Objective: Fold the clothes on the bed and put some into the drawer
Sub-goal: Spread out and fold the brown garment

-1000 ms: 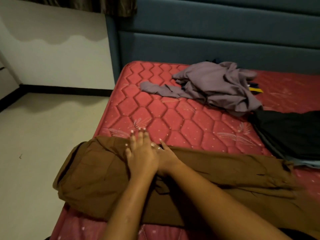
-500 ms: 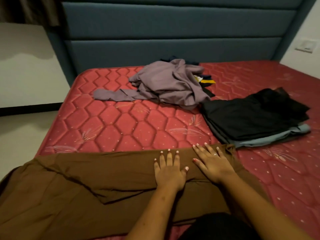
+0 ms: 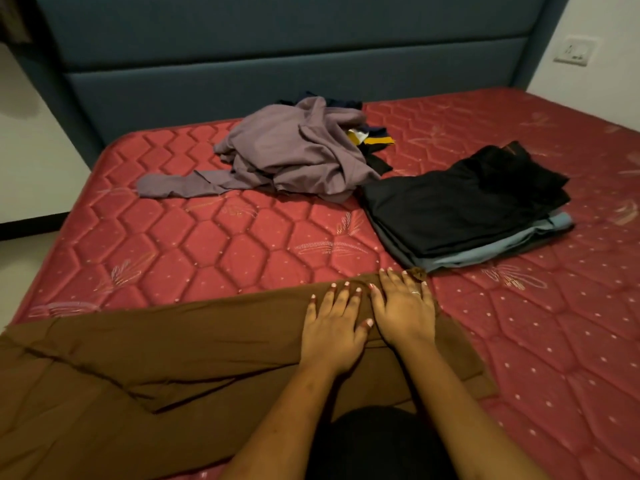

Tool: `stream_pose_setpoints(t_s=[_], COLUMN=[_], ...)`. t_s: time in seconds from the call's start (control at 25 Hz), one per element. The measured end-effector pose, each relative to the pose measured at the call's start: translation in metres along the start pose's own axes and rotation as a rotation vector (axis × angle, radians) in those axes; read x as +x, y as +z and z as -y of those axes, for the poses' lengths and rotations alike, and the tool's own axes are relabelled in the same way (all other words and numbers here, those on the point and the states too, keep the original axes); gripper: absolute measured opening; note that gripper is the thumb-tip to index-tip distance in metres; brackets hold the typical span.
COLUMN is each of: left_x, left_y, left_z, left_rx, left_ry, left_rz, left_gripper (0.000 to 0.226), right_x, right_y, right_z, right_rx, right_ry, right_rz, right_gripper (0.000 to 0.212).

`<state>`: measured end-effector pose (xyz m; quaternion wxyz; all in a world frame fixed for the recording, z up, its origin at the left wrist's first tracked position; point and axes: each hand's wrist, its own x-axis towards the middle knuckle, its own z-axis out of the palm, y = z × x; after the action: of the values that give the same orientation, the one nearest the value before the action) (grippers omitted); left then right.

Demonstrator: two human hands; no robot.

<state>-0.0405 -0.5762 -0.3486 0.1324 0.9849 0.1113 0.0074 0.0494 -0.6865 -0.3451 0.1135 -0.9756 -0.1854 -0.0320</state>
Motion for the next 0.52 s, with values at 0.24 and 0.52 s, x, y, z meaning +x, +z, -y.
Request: stream_pose_setpoints(t_s=[0.24,0.52], left_x=[-0.031,-0.061], left_y=[-0.001,-0.003], left_z=[0.007,0.016], left_rx=[0.038,0.048], left_ry=[0.007,-0.024], left_rz=[0.021,0.081], left_gripper=[0.080,0.083], right_x=[-0.041,-0.028], right_y=[-0.019,-0.053], right_z=[-0.027,-0.021], right_rx=[-0.032,0.395], right_ry=[0.215,0.393], right_rz=[0.077,0.264], right_gripper=[0.061,0.080])
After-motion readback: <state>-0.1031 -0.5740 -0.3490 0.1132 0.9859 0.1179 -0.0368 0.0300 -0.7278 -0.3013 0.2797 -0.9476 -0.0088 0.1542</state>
